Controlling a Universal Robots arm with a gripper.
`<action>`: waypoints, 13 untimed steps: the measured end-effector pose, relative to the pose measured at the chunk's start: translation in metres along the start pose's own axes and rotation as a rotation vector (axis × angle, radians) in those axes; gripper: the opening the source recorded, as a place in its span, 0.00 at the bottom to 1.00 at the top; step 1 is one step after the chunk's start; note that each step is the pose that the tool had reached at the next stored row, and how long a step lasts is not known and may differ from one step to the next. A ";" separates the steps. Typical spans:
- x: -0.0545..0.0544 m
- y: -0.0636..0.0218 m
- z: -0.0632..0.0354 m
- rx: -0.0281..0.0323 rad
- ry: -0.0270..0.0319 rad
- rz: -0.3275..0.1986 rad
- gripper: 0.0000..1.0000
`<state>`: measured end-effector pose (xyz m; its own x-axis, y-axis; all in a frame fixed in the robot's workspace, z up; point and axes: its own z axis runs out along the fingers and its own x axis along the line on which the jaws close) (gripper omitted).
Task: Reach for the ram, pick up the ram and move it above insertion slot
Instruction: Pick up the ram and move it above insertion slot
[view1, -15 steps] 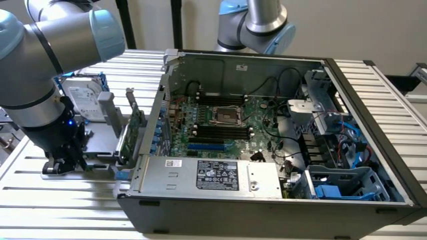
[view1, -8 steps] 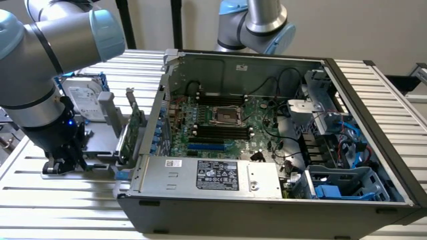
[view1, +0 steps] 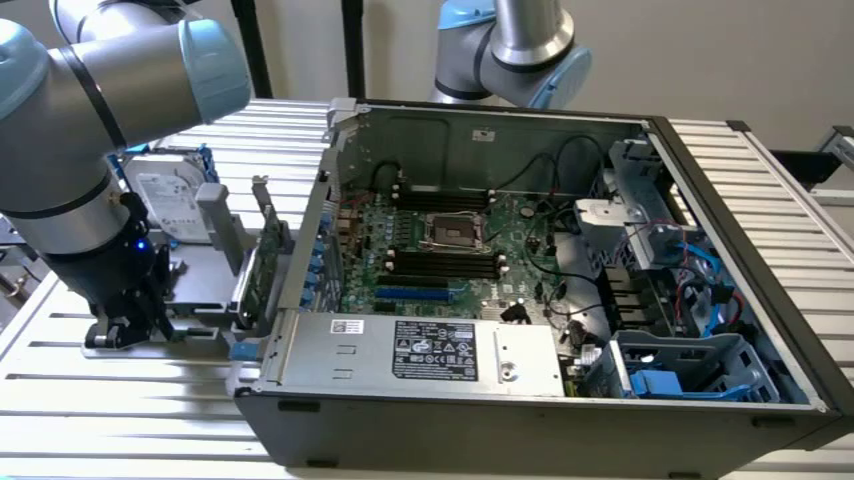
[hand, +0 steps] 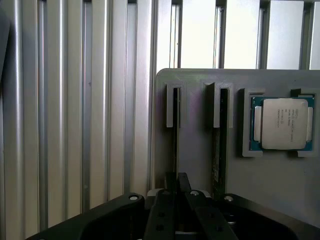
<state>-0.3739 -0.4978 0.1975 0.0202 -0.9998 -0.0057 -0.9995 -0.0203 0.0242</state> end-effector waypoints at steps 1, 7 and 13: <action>0.000 0.0000 -0.0002 0.0000 -0.0002 0.000 0.13; 0.000 0.0002 -0.0074 0.0000 -0.0001 0.000 0.13; 0.000 0.0005 -0.0205 -0.0003 -0.0002 0.000 0.13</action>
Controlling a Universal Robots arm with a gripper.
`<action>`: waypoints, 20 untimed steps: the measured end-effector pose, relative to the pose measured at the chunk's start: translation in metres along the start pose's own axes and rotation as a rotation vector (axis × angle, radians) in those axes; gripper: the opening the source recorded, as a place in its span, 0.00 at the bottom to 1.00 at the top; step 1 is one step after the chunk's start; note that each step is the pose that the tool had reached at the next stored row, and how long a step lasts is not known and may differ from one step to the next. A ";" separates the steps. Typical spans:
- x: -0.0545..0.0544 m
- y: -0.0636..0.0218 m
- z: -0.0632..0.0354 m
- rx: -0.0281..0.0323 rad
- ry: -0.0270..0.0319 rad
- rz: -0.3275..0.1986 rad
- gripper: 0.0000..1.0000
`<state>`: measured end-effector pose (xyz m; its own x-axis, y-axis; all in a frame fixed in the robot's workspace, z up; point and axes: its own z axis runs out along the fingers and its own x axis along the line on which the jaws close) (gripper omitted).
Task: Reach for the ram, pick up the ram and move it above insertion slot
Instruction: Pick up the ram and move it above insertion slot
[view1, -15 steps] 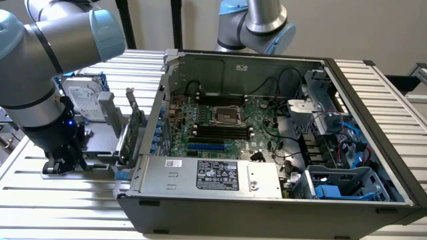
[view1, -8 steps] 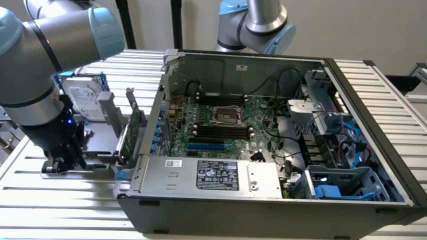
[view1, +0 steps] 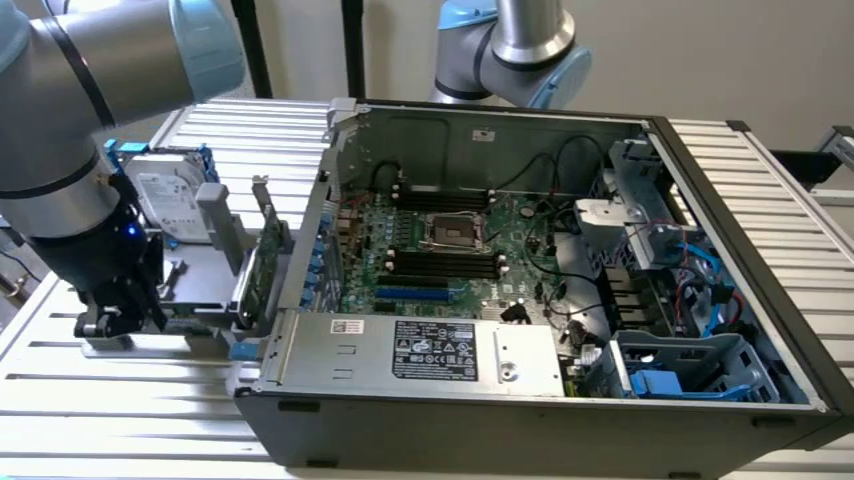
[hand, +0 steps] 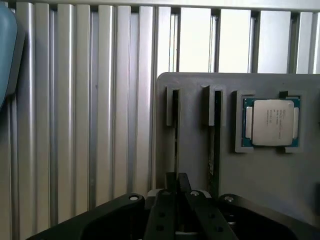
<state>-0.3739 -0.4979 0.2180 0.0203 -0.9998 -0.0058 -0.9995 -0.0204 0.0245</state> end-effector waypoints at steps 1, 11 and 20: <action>0.000 0.0001 -0.0032 -0.0001 0.0000 0.000 0.13; 0.000 0.0011 -0.0456 -0.0011 0.0029 0.000 0.13; -0.002 -0.0043 -0.0864 -0.0011 0.0030 -0.002 0.13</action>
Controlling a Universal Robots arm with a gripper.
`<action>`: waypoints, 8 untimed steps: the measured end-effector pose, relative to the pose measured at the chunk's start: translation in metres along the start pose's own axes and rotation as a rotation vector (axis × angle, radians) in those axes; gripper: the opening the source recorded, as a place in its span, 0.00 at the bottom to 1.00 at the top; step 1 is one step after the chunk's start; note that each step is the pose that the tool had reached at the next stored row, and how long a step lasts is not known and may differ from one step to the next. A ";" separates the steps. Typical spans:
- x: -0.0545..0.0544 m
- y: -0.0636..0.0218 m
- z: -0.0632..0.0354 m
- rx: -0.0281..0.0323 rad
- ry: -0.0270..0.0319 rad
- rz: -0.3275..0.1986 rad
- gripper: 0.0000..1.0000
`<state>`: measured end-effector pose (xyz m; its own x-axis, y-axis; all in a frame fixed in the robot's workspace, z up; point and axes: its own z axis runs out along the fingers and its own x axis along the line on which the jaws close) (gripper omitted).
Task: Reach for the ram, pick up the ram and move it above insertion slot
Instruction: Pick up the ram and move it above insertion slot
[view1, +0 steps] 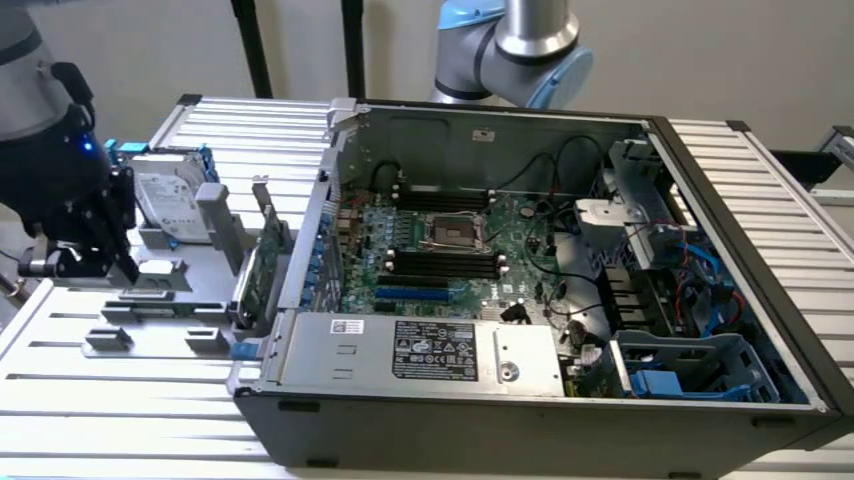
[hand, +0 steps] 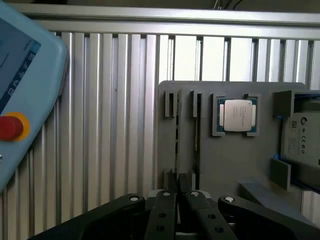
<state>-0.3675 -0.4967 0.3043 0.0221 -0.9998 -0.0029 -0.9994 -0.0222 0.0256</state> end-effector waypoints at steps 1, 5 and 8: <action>0.000 -0.0014 -0.0050 -0.0001 0.0001 -0.001 0.13; -0.001 -0.0073 -0.0231 -0.0002 0.0002 -0.003 0.13; -0.001 -0.0132 -0.0367 -0.0001 0.0002 -0.004 0.13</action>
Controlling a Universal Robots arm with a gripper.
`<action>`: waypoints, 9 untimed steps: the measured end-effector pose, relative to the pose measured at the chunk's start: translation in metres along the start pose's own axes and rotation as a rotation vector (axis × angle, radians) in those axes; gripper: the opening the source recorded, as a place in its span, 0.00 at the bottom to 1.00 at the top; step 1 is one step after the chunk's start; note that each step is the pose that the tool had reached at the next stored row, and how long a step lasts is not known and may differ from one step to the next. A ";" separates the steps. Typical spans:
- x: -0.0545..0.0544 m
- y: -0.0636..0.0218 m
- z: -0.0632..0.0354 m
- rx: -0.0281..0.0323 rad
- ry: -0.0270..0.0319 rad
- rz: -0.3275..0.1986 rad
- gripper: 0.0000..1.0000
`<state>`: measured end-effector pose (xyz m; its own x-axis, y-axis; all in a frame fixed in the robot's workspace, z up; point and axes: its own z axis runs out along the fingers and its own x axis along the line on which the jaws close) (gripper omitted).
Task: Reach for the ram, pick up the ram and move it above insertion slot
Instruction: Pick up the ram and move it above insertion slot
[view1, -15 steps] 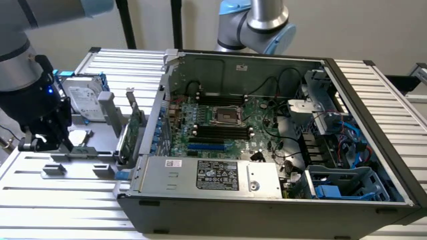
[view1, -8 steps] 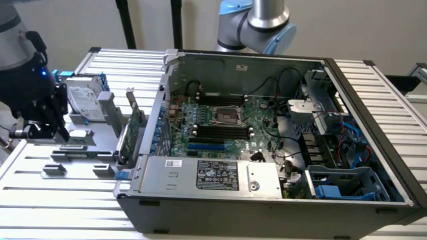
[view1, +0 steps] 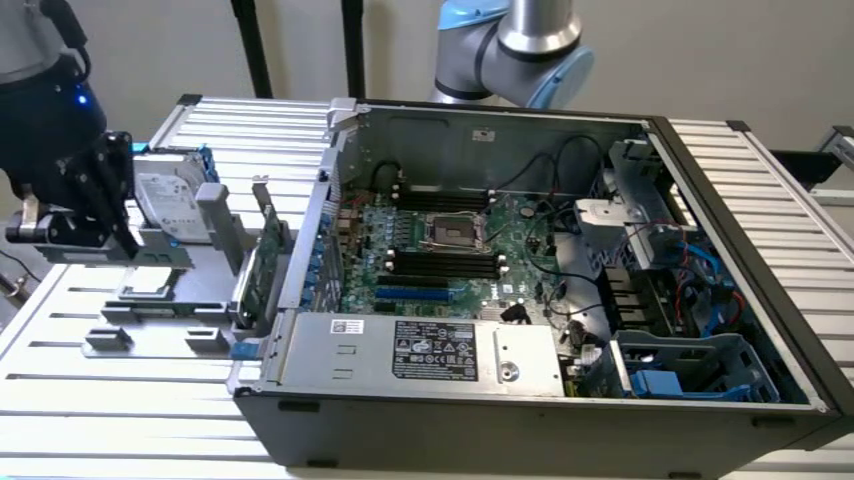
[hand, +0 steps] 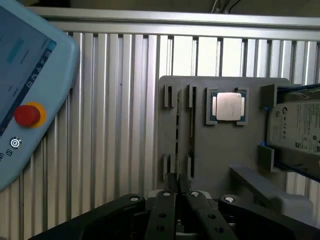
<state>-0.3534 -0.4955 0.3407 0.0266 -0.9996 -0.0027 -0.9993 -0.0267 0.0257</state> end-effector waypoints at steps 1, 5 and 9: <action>0.000 -0.0025 -0.0049 0.0001 -0.0001 0.000 0.13; -0.001 -0.0124 -0.0232 0.0000 0.0000 -0.001 0.13; -0.001 -0.0237 -0.0410 0.0001 0.0000 -0.001 0.13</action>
<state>-0.3288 -0.4936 0.3811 0.0277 -0.9996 -0.0028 -0.9993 -0.0277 0.0256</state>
